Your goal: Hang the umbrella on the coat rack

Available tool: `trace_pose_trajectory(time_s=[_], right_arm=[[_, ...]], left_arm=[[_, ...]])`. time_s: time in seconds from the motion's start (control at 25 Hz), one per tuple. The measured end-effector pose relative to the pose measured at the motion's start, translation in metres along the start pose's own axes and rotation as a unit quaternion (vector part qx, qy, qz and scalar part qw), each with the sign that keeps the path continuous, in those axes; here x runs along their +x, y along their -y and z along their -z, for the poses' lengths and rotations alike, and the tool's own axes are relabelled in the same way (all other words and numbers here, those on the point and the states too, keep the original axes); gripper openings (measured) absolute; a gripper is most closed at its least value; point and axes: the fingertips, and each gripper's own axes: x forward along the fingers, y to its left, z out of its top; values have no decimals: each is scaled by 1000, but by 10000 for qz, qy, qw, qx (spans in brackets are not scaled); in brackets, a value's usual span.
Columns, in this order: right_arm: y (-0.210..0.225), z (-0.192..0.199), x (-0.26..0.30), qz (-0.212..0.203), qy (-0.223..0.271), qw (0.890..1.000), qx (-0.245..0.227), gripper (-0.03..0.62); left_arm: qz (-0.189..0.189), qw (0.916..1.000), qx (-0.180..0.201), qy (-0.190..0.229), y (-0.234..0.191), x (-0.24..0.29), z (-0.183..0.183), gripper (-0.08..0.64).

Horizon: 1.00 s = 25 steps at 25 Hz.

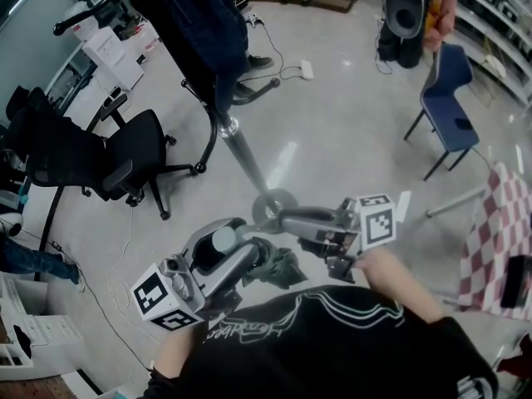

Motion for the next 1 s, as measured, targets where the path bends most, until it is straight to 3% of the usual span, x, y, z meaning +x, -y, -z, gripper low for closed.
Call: trace_pose_trajectory(time_s=[0.56, 1.0], right_arm=[[-8, -3, -2, -5, 1, 9994, -336, 21], [-7, -17, 37, 297, 289, 9970, -652, 15]], left_arm=[[-250, 9997, -4, 10, -8, 0, 9, 147], [-421, 9989, -147, -120, -44, -35, -5, 147]])
